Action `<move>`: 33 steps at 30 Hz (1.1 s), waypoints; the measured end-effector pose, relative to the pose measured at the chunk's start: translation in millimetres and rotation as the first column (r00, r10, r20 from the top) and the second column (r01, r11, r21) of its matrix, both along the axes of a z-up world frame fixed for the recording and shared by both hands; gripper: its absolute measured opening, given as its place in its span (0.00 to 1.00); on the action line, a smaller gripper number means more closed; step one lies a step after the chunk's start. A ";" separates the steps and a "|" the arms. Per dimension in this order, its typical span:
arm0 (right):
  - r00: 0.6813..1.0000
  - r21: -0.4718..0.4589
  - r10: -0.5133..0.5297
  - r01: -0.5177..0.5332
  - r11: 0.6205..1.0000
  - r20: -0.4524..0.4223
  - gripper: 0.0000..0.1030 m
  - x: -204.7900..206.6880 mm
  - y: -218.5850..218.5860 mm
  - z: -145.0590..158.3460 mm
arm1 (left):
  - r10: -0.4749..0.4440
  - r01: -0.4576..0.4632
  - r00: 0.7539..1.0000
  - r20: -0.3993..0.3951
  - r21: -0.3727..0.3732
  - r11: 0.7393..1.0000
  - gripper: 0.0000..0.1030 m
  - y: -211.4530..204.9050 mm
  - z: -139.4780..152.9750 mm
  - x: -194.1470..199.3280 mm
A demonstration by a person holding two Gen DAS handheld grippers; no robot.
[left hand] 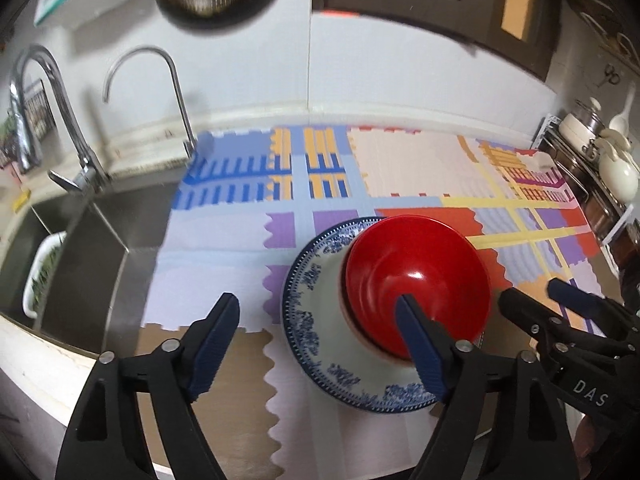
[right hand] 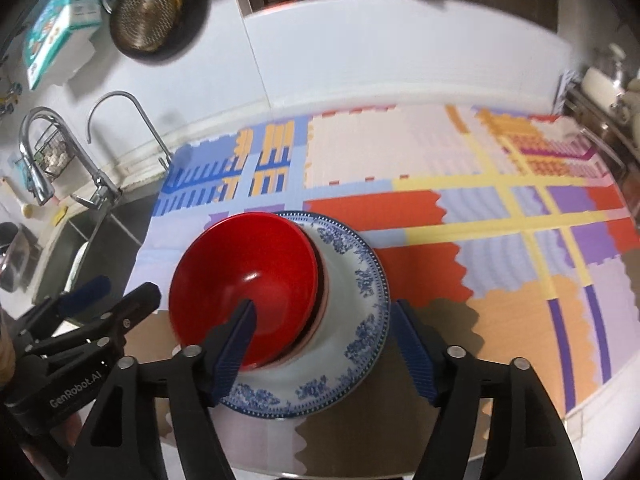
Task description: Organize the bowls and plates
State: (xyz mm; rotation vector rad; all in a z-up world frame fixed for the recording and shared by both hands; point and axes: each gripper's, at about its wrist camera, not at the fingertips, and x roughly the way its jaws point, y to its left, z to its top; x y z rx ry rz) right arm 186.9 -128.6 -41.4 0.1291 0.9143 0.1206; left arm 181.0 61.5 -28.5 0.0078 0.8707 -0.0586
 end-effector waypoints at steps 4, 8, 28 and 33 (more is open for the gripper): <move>0.996 -0.020 -0.037 0.039 0.999 0.076 0.78 -26.4 -1.4 9.3 | -0.007 0.005 0.998 0.065 0.025 1.000 0.86 -0.1 6.9 -22.4; 0.986 -0.047 -0.057 0.065 0.997 0.154 0.82 -51.0 -2.0 16.8 | -0.003 -0.002 0.993 0.122 0.042 0.999 0.95 -0.8 11.9 -46.7; 0.955 -0.085 -0.026 0.054 0.995 0.295 0.85 -176.8 -25.6 37.8 | 0.064 -0.102 0.946 0.319 0.104 0.989 1.00 -23.8 36.6 -190.9; 0.946 -0.097 -0.018 0.052 0.994 0.323 0.85 -211.7 -27.6 43.2 | 0.063 -0.105 0.940 0.335 0.108 0.989 1.00 -28.9 39.8 -221.3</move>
